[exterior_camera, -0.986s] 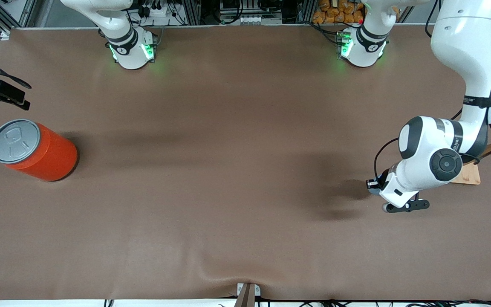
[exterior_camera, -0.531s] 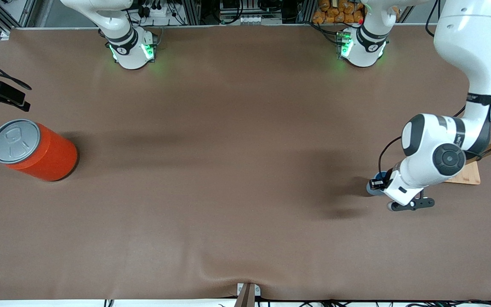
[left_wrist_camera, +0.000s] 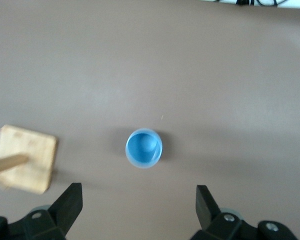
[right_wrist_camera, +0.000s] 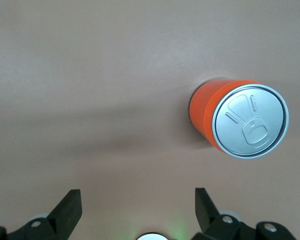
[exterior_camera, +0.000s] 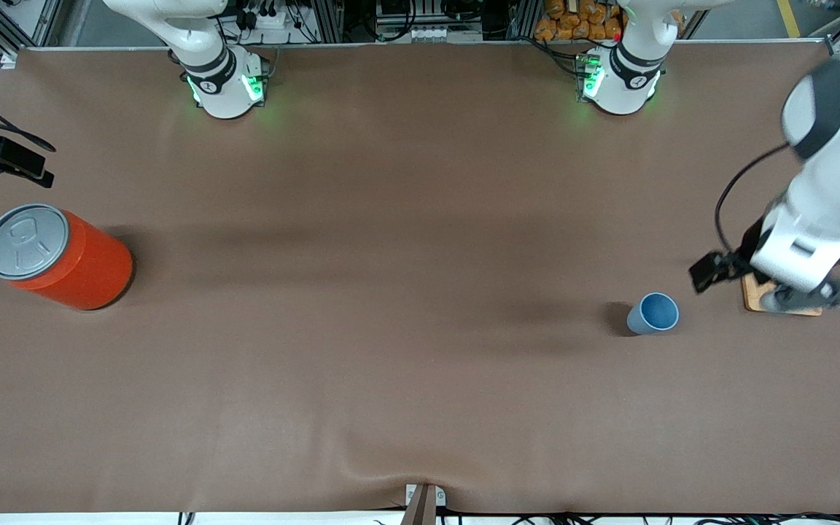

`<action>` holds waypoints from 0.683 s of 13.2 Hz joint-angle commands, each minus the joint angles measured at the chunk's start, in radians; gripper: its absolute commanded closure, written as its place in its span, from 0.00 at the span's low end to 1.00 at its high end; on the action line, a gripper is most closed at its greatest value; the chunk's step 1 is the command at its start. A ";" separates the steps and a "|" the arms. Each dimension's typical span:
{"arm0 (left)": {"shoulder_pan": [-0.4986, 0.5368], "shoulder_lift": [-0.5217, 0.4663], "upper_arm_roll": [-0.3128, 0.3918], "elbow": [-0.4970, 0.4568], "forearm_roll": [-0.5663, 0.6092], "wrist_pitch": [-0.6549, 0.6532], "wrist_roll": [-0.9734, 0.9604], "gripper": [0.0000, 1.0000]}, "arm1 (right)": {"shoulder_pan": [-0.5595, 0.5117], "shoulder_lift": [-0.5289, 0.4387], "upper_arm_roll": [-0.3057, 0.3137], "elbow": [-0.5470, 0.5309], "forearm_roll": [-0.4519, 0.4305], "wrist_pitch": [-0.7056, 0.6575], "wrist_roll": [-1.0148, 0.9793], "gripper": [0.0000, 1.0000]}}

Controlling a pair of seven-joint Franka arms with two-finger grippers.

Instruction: Flip cup

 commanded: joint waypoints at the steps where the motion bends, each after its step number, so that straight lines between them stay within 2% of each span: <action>1: 0.008 -0.145 -0.045 -0.079 0.005 -0.072 0.017 0.00 | -0.009 -0.020 0.013 -0.008 0.014 -0.007 0.012 0.00; 3: 0.010 -0.237 -0.047 -0.145 -0.076 -0.083 0.017 0.00 | -0.008 -0.019 0.015 -0.010 0.014 -0.007 0.012 0.00; 5: 0.010 -0.320 -0.047 -0.217 -0.097 -0.095 0.017 0.00 | -0.006 -0.019 0.016 -0.010 0.014 -0.007 0.015 0.00; 8: 0.010 -0.354 -0.047 -0.218 -0.104 -0.166 0.020 0.00 | -0.006 -0.019 0.018 -0.010 0.014 -0.007 0.015 0.00; 9: 0.011 -0.339 -0.041 -0.180 -0.104 -0.174 0.024 0.00 | -0.008 -0.019 0.016 -0.010 0.014 -0.009 0.015 0.00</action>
